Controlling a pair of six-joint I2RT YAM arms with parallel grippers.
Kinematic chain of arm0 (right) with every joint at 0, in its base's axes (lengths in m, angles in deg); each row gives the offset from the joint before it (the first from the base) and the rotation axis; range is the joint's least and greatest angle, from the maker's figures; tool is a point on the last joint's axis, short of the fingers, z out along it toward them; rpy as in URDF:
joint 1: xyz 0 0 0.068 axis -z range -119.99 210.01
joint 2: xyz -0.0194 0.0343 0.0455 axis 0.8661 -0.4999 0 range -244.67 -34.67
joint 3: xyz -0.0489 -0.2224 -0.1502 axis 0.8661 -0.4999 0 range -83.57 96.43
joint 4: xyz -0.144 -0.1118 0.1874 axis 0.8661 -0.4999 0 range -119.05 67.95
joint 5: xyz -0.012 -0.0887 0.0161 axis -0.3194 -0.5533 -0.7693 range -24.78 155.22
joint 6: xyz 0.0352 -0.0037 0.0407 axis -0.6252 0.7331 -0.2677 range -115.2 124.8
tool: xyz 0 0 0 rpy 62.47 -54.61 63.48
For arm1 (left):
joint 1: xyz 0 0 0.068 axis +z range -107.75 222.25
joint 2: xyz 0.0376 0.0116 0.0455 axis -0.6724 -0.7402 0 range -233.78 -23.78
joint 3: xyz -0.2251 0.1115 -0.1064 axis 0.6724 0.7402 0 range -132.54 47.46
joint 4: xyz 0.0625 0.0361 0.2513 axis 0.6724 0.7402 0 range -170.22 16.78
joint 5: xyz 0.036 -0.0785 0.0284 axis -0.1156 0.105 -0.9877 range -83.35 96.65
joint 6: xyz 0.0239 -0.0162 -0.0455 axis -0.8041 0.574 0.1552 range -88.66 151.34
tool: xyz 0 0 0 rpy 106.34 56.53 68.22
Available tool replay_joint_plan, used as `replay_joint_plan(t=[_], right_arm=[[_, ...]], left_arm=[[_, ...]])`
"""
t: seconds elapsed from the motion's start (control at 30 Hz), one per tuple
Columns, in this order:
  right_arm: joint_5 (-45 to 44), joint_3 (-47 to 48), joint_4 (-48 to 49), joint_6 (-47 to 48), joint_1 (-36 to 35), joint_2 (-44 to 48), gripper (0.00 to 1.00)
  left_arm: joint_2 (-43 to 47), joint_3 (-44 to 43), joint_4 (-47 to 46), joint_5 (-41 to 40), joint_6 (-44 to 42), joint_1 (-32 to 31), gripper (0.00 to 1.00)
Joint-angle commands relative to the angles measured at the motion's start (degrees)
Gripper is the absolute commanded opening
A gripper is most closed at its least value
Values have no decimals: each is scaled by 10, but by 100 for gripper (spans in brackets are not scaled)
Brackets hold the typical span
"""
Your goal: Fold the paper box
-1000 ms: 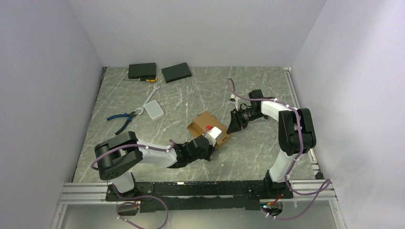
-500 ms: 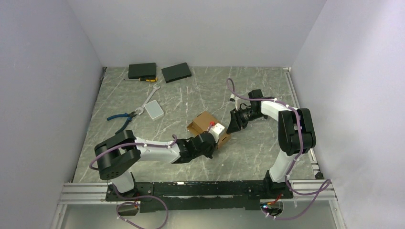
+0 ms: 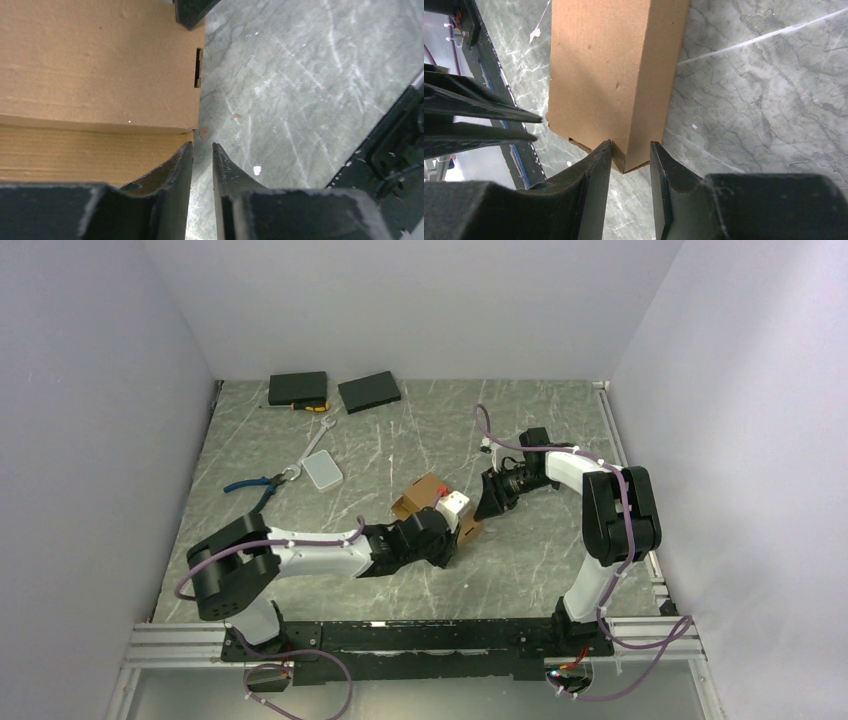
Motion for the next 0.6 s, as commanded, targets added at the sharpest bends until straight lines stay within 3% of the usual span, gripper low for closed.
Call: replay_joint_plan(t=[0.0,0.1,0.27,0.4,0.5,0.57], right_arm=[[-57,2,13,31,-5,-19,37],[-57,2,14,31,-5,-19,36],[-57,2,14,31,-5,-18,37],[-57,3,13,31,-5,-19,37],[-57,3,14,30,-5,-19,36],[-58,3,15,30,-6,-20,37]], left_arm=[[76,-17,24,24,14,4,31],[116,-6,48,46,35,15,37],[174,51,52,109,74,47,37],[201,111,23,169,107,57,23],[207,159,-20,193,151,57,5],[203,184,-43,197,190,57,0]])
